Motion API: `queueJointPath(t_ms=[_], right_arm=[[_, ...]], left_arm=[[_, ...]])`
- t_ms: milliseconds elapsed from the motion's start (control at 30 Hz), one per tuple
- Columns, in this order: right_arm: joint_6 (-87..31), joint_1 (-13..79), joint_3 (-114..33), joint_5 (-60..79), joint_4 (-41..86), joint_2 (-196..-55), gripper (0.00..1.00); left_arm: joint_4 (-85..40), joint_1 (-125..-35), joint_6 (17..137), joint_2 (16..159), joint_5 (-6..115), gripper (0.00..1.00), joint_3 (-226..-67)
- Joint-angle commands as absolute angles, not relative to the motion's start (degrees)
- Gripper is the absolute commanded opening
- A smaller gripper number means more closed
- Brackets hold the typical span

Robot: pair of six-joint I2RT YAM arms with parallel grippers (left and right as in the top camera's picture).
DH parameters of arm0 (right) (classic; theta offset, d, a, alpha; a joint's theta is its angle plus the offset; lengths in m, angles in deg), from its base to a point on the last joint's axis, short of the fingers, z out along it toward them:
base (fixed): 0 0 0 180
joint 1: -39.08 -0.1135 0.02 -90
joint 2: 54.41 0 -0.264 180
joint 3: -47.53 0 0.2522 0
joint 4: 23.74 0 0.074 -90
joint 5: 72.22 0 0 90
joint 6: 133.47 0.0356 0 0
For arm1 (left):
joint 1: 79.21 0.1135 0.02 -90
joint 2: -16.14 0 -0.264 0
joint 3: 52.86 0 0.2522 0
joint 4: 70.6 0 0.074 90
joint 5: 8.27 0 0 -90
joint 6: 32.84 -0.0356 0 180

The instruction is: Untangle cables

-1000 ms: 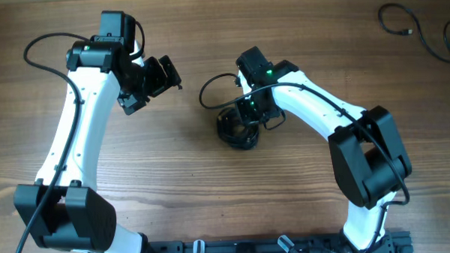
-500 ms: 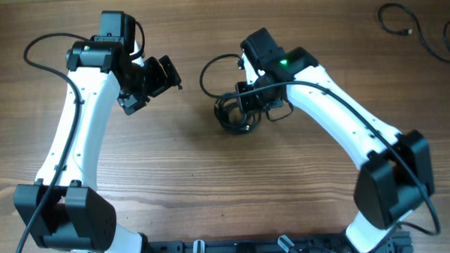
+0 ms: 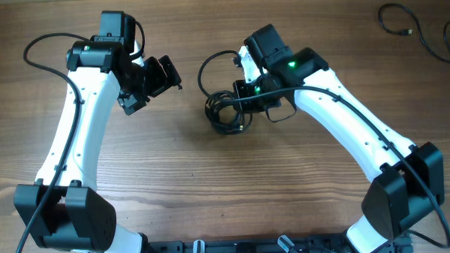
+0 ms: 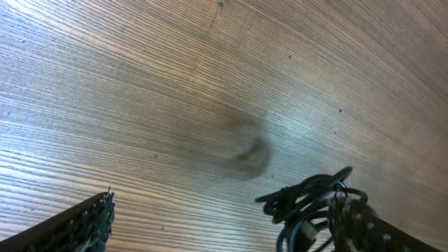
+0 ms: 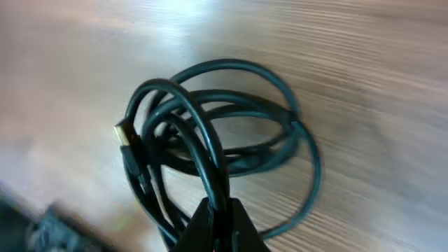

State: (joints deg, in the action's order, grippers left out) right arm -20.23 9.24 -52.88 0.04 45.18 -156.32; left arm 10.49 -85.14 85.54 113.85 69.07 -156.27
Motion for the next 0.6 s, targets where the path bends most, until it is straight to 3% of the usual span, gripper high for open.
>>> queueJointPath(t_ms=[0,67,167,200,300,333,400,433,500,533,567], right_arm=[[-11.05,9.41,-52.88,7.93,45.57,-155.34,0.04],[-27.42,9.41,-52.88,-9.31,43.26,-155.34,0.04],[-3.22,9.41,-52.88,16.11,49.27,-155.34,0.04],[-3.68,9.41,-52.88,16.04,49.51,-155.34,0.04],[-29.87,9.41,-52.88,-12.02,44.28,-155.34,0.04],[-24.97,9.41,-52.88,-7.89,43.82,-155.34,0.04],[-2.39,9.30,-52.88,14.45,47.54,-155.34,0.04],[-3.70,9.30,-52.88,12.72,47.30,-155.34,0.04],[-19.61,9.30,-52.88,-6.14,42.71,-155.34,0.04],[-21.52,9.33,-52.88,-9.70,41.92,-155.34,0.04],[-15.55,9.37,-52.88,-2.91,42.88,-155.34,0.04]], left_arm=[[10.55,-84.99,86.06,114.20,69.83,1.00,-156.58],[10.62,-84.99,86.06,114.20,69.83,1.00,-156.58],[10.51,-84.99,86.06,114.20,69.83,1.00,-156.58],[10.55,-84.99,86.06,114.20,69.83,1.00,-156.58],[10.23,-84.99,86.08,114.20,69.81,1.00,-156.58],[10.18,-84.99,86.08,114.20,69.81,1.00,-156.58],[10.27,-84.99,86.08,114.20,69.81,1.00,-156.58],[10.38,-84.99,86.06,114.20,69.81,1.00,-156.58],[10.44,-84.99,86.08,114.20,69.81,1.00,-156.58],[10.42,-84.99,86.08,114.20,69.81,1.00,-156.58],[10.44,-84.99,86.08,114.20,69.81,1.00,-156.58]])
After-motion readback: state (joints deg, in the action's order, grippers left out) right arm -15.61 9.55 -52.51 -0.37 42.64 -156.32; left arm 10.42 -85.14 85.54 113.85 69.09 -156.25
